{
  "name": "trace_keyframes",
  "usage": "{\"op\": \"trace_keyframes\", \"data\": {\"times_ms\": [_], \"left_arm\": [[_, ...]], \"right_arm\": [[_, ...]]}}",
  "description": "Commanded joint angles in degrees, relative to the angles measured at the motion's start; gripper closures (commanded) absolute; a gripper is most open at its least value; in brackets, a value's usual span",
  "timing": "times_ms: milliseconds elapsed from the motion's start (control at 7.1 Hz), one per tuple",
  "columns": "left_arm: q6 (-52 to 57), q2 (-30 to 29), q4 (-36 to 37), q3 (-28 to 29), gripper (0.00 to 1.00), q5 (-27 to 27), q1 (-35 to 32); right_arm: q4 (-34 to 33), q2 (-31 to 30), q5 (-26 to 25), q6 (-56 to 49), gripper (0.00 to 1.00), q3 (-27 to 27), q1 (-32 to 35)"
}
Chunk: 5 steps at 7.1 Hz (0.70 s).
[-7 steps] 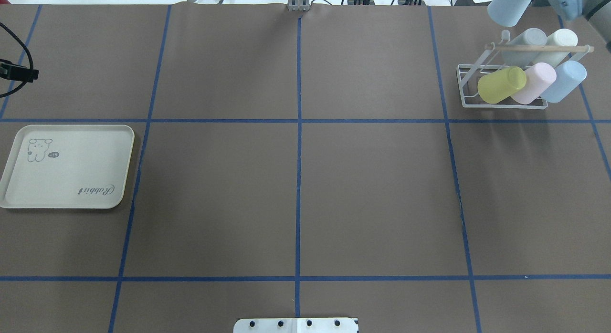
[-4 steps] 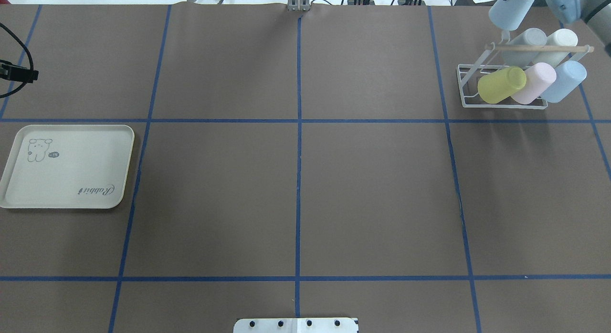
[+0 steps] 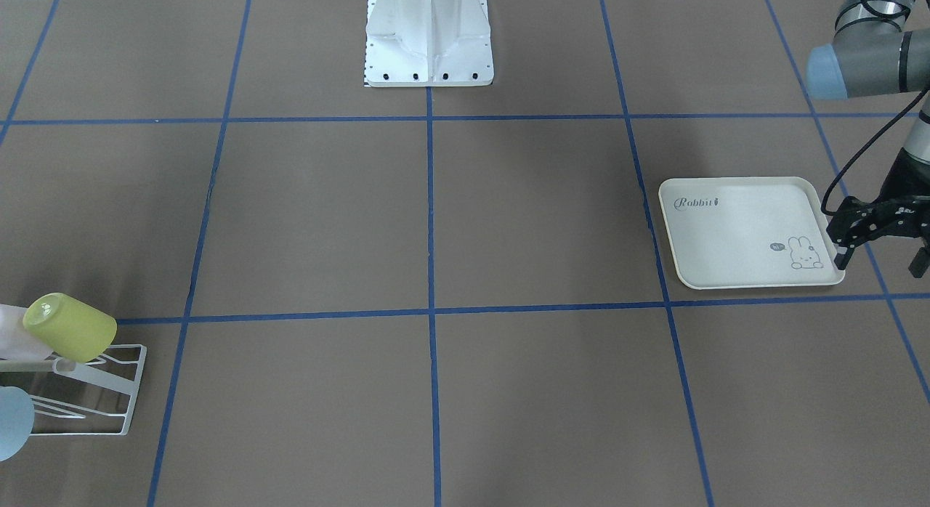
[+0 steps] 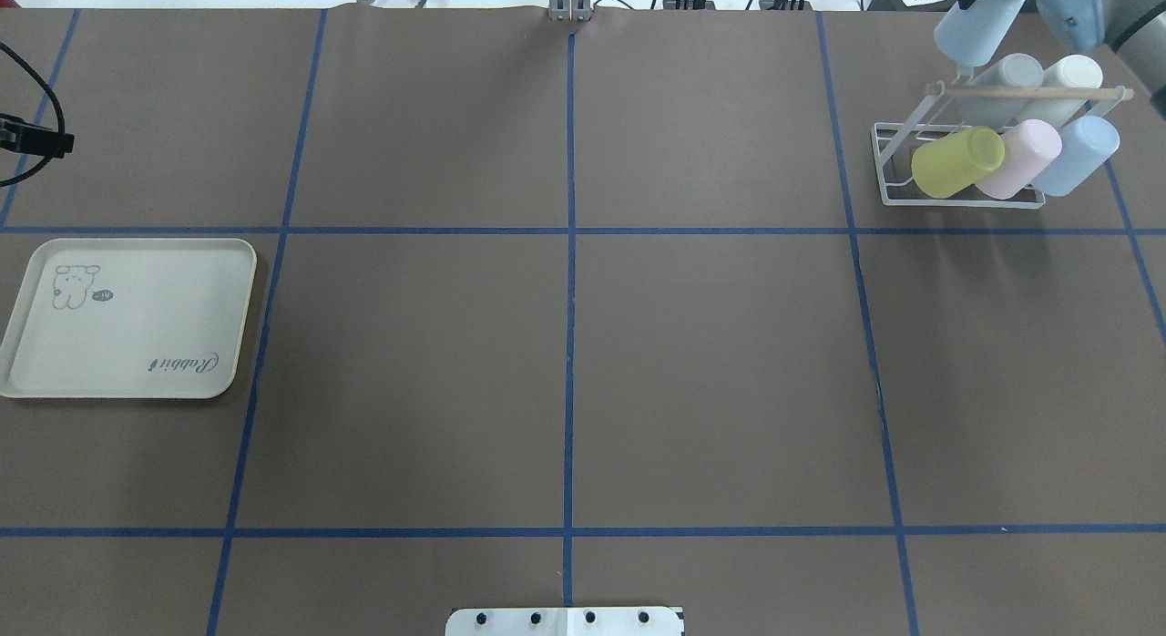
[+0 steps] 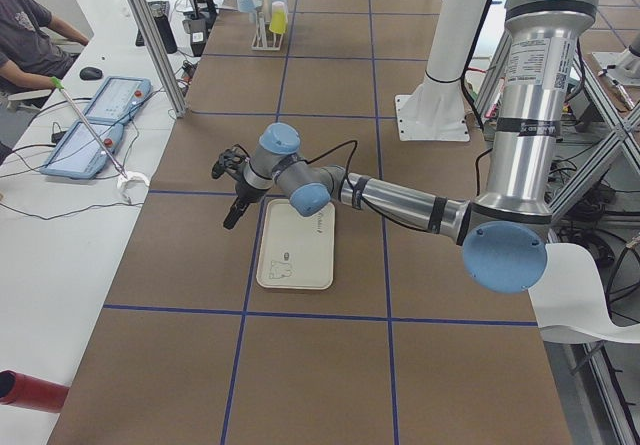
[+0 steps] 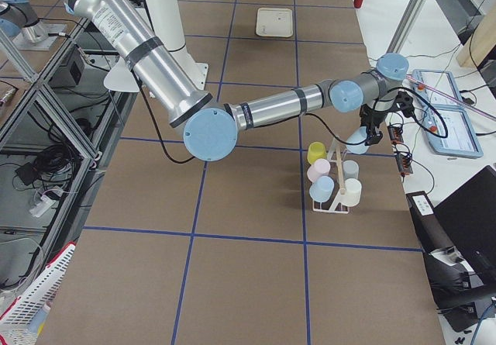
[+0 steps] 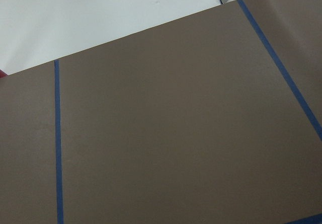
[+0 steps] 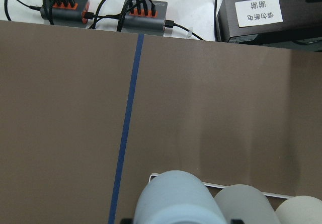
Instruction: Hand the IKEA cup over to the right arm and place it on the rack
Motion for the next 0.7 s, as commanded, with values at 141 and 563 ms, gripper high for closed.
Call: {"op": "trace_keyframes", "data": {"times_ms": [141,563], "left_arm": [[-0.5,-0.2,0.1,0.1,0.0,0.0,0.1],[-0.5,-0.2,0.1,0.1,0.0,0.0,0.1]], "right_arm": [[-1.4,-0.1,-0.3,-0.3,0.7,0.0,-0.4],[-1.5,-0.8,-1.0,-0.6,0.7,0.2,-0.7]]}}
